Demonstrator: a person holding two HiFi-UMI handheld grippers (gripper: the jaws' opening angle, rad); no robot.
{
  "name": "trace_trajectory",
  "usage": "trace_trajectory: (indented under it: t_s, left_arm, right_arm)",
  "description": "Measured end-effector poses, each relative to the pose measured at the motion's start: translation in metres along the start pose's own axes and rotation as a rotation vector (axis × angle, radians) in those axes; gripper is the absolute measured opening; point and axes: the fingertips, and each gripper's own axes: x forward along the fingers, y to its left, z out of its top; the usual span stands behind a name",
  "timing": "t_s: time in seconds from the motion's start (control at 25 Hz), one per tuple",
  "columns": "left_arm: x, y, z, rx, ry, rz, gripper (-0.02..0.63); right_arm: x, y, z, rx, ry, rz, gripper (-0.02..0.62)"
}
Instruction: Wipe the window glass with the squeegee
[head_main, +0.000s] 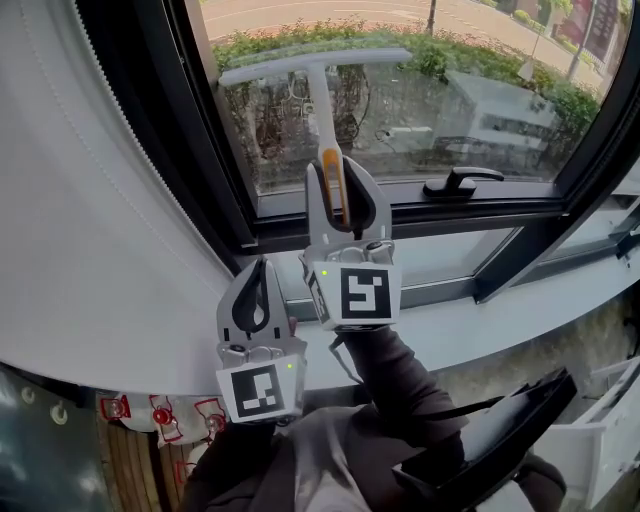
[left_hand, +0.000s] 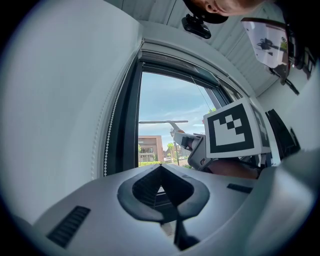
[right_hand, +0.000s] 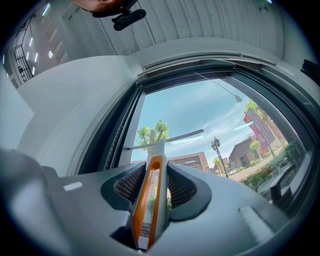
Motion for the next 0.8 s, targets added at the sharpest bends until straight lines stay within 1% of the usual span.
trace_trajectory:
  t_s: [0.8]
  left_arm:
    - [-0.008, 0.001, -0.012, 0.006, 0.030, -0.016, 0.002]
  right_arm:
    - [-0.020, 0.001, -0.033, 0.027, 0.055, -0.022, 0.129]
